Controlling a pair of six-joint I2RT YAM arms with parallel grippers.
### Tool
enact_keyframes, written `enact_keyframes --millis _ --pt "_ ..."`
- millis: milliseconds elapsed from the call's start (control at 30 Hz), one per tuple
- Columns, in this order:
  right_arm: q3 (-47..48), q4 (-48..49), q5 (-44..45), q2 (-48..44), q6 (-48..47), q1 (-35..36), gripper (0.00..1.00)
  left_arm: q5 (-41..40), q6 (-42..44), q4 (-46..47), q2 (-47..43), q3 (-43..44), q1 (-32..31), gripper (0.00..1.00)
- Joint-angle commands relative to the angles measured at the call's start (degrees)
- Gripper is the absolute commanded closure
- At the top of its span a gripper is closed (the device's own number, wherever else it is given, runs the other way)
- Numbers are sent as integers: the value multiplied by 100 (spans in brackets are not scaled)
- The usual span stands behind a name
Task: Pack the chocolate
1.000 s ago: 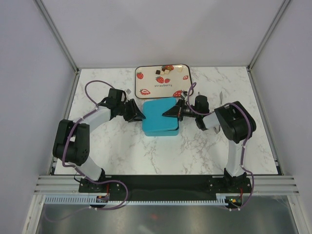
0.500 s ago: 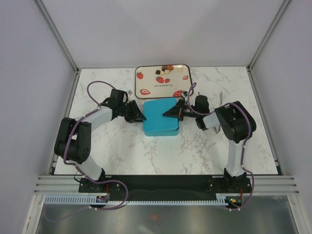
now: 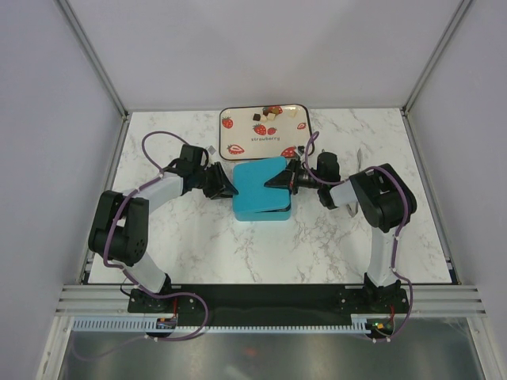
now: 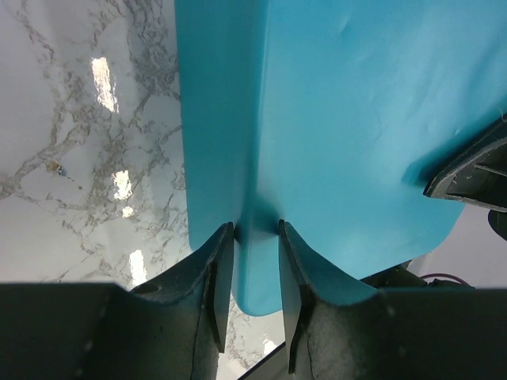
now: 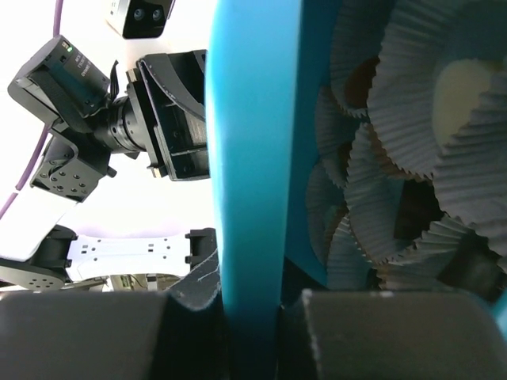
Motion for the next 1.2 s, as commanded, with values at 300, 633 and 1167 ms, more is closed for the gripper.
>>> enact_keyframes --millis 300,633,1167 --pt "291 722 -14 144 233 -32 83 27 -198 172 -23 147 -69 61" --pt "247 635 21 162 172 -191 64 36 -189 172 56 199 -86 63" --pt "317 -1650 232 -444 -1349 -630 51 10 -172 163 196 217 -139 64"
